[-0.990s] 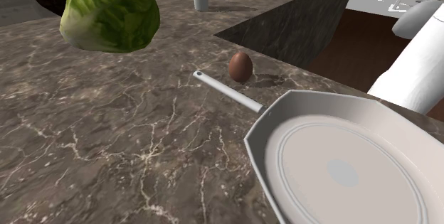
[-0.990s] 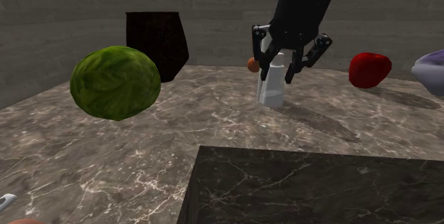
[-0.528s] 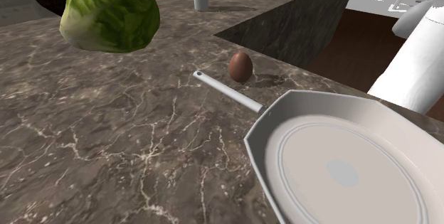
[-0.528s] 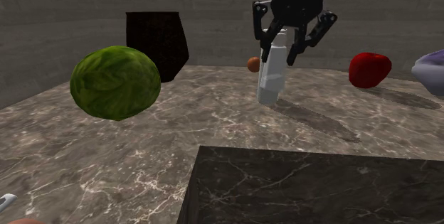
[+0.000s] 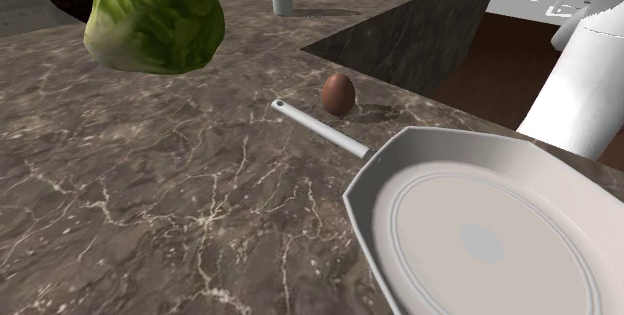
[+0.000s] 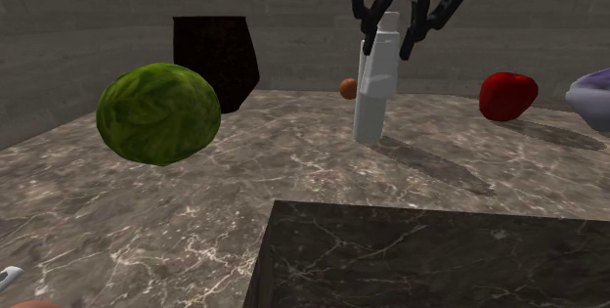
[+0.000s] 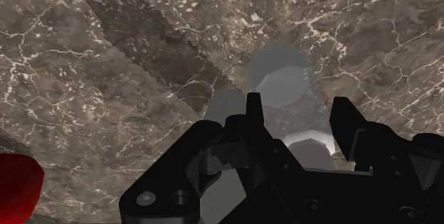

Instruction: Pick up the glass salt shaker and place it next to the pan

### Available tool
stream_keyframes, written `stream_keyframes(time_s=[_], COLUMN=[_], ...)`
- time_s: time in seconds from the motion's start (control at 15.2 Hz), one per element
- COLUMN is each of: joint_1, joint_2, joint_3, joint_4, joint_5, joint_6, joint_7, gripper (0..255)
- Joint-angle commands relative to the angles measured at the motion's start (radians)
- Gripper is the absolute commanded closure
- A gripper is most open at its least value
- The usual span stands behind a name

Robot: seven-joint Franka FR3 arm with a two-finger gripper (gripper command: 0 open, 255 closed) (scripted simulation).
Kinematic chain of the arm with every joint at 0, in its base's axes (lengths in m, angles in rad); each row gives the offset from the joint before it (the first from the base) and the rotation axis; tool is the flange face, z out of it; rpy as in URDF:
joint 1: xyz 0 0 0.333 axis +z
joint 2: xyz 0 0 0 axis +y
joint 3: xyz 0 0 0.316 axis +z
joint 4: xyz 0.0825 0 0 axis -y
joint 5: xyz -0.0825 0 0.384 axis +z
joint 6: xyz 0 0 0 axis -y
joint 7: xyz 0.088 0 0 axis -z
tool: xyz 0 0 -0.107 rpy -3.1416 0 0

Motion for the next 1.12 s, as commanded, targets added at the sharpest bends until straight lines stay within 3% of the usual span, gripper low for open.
stream_keyframes(time_s=[0.0,0.26,0.59,1.06], joint_1=[-0.001,-0.003,0.069,0.145], joint_2=[0.040,0.119,-0.073,-0.224], joint_3=[0.000,0.001,0.045,0.130], joint_4=[0.088,0.259,-0.035,-0.247], joint_5=[0.001,0.005,-0.028,-0.053], joint_6=[-0.048,-0.139,-0.024,0.054], joint_7=[0.006,0.019,0.110,0.259], gripper=[255,255,255,255])
